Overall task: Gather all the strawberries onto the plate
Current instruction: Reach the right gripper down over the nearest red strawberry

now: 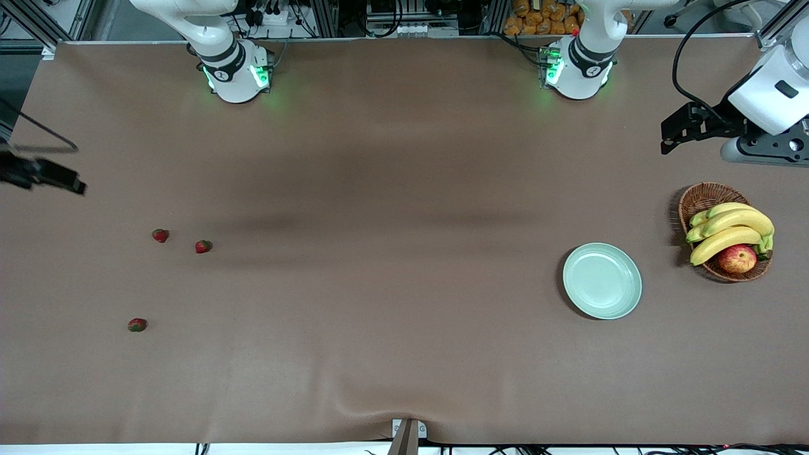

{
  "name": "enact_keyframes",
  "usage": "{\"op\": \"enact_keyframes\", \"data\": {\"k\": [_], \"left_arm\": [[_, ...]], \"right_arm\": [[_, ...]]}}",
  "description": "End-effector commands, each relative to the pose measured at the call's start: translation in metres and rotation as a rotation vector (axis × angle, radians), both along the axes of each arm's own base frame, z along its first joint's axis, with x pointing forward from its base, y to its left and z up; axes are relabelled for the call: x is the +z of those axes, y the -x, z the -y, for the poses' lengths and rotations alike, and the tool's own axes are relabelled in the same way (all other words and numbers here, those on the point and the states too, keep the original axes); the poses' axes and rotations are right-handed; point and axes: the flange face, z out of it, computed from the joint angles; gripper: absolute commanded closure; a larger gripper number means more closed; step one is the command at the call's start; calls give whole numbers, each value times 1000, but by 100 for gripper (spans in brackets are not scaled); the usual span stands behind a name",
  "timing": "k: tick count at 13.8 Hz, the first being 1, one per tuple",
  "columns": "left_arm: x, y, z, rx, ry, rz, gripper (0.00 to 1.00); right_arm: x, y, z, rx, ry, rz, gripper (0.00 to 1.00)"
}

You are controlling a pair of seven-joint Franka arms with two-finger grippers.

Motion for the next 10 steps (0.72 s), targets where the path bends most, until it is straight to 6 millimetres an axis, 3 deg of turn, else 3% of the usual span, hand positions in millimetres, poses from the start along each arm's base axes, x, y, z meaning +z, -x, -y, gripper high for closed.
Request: {"op": "enact_keyframes", "data": {"k": [1,6,10], "left_arm": [[3,0,1,-24,7,14,0],[4,1,4,-29,11,22,0],[3,0,1,-23,12,21,0]], "right_arm": [[-55,-20,-3,-8,6,-17,0],[-150,-44,-2,-10,7,-89,0],[-224,-41,-8,-1,14,-73,0]]}}
